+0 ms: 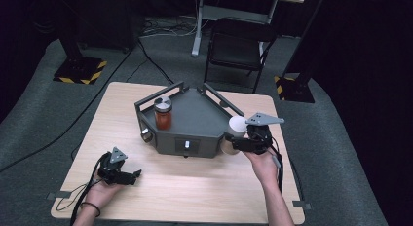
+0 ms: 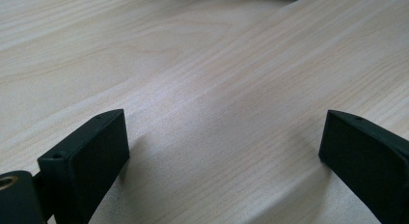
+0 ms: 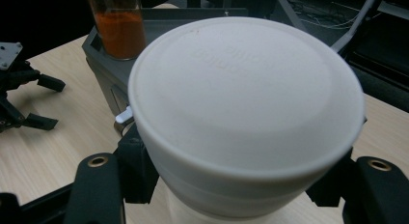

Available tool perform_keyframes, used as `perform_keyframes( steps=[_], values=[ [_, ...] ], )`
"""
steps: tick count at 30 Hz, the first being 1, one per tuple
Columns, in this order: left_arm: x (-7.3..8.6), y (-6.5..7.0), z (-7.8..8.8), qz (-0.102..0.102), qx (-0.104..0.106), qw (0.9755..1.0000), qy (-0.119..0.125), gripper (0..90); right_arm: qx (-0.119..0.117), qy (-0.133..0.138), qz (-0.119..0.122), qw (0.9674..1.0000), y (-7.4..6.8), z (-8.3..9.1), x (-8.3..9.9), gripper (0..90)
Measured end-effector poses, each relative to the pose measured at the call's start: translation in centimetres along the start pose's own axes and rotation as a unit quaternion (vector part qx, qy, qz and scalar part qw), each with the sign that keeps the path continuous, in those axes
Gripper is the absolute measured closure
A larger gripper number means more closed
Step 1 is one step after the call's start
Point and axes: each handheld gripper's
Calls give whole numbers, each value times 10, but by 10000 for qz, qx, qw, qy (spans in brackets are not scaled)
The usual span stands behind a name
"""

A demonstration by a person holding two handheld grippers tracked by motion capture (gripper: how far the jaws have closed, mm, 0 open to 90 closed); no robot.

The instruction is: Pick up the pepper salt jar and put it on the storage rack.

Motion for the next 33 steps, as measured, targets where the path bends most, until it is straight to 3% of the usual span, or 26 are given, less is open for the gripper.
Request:
perform_keyframes(
  steps=[15, 33],
  values=[
    [0, 0, 0, 0, 1, 10000, -1, 31, 81, 110, 65, 9999, 3, -5, -17, 342],
    [0, 0, 0, -3, -1, 10000, -1, 30, 110, 175, 89, 9997, 6, -28, -32, 342]
  ],
)
Point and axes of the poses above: each handheld gripper's, and its own axes: z roughly backward along the jaws, x roughly out of its underside, y roughly to its right, and after that the axes turned 8 degrees about -x, right-handed
